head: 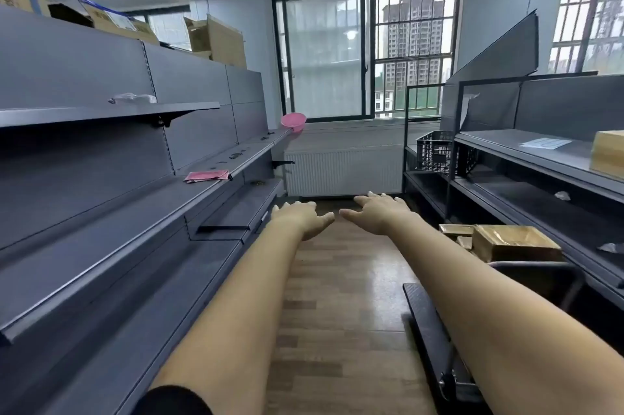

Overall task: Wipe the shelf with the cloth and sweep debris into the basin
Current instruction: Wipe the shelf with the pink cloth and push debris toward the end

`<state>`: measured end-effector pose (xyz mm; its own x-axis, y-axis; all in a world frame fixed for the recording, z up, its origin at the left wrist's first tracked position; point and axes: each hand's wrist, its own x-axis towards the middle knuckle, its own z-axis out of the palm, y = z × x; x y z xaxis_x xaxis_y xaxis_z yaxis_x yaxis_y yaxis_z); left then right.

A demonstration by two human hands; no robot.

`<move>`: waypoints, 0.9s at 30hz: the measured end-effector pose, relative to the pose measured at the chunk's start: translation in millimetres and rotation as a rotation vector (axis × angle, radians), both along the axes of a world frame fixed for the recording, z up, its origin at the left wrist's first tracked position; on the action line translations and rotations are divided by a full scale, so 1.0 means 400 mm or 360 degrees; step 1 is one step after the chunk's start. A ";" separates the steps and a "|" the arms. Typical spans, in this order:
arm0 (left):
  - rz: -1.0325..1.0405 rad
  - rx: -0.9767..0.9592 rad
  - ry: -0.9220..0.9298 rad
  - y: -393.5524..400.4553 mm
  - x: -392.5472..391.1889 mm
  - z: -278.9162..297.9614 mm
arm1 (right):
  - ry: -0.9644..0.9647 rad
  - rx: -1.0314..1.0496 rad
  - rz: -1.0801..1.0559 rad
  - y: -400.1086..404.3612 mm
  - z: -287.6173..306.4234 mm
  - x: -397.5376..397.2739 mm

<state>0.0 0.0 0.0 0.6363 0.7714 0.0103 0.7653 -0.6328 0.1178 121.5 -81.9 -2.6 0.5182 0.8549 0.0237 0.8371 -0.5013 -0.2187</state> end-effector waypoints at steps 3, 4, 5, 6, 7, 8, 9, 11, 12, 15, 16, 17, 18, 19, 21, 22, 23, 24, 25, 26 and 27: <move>-0.0005 0.0015 0.0030 0.065 0.019 -0.002 | -0.0040 -0.0022 -0.0014 0.059 -0.005 0.022; 0.0004 0.0025 0.0021 0.093 0.021 0.001 | -0.0053 -0.0033 -0.0021 0.082 -0.003 0.027; 0.0001 0.0020 0.0019 0.123 0.029 0.001 | -0.0064 -0.0039 -0.0016 0.111 -0.003 0.034; 0.0004 0.0016 0.0025 0.149 0.035 0.000 | -0.0075 -0.0048 -0.0014 0.140 -0.003 0.038; 0.0007 0.0025 0.0023 0.180 0.041 0.002 | -0.0090 -0.0041 -0.0012 0.171 -0.002 0.046; 0.0014 0.0050 0.0027 0.211 0.045 0.008 | -0.0109 -0.0032 -0.0011 0.203 0.003 0.052; 0.0015 0.0060 0.0021 0.247 0.052 0.012 | -0.0112 -0.0012 -0.0016 0.237 0.007 0.059; 0.0007 0.0063 0.0017 0.310 0.065 0.019 | -0.0108 0.0015 -0.0019 0.295 0.017 0.068; 0.0004 0.0072 0.0034 0.336 0.072 0.019 | -0.0110 0.0017 -0.0021 0.321 0.021 0.071; -0.0003 0.0095 0.0044 0.423 0.105 0.013 | -0.0113 0.0056 -0.0014 0.405 0.021 0.096; -0.0003 0.0091 0.0067 0.445 0.116 0.009 | -0.0113 0.0041 -0.0012 0.429 0.019 0.105; -0.0014 0.0084 0.0080 0.467 0.131 0.004 | -0.0108 0.0033 -0.0010 0.453 0.014 0.118; -0.0020 0.0077 0.0087 0.488 0.148 -0.002 | -0.0098 0.0028 -0.0013 0.479 0.009 0.135; -0.0030 0.0083 0.0093 0.513 0.167 -0.007 | -0.0094 0.0024 -0.0016 0.506 0.002 0.155; -0.0035 0.0090 0.0091 0.565 0.211 -0.019 | -0.0089 0.0009 -0.0026 0.560 -0.011 0.199; -0.0032 0.0091 0.0081 0.595 0.236 -0.026 | -0.0089 0.0006 -0.0030 0.589 -0.018 0.225; -0.0029 0.0099 0.0070 0.626 0.263 -0.032 | -0.0094 0.0007 -0.0026 0.620 -0.022 0.252; -0.0024 0.0102 0.0064 0.656 0.289 -0.037 | -0.0095 0.0004 -0.0015 0.651 -0.024 0.279; -0.0010 0.0102 0.0061 0.686 0.315 -0.041 | -0.0093 0.0006 -0.0003 0.683 -0.025 0.308; 0.0008 0.0101 0.0057 0.716 0.343 -0.043 | -0.0088 0.0013 0.0011 0.717 -0.023 0.337; 0.0026 0.0109 0.0047 0.748 0.373 -0.043 | -0.0088 0.0029 0.0029 0.751 -0.018 0.368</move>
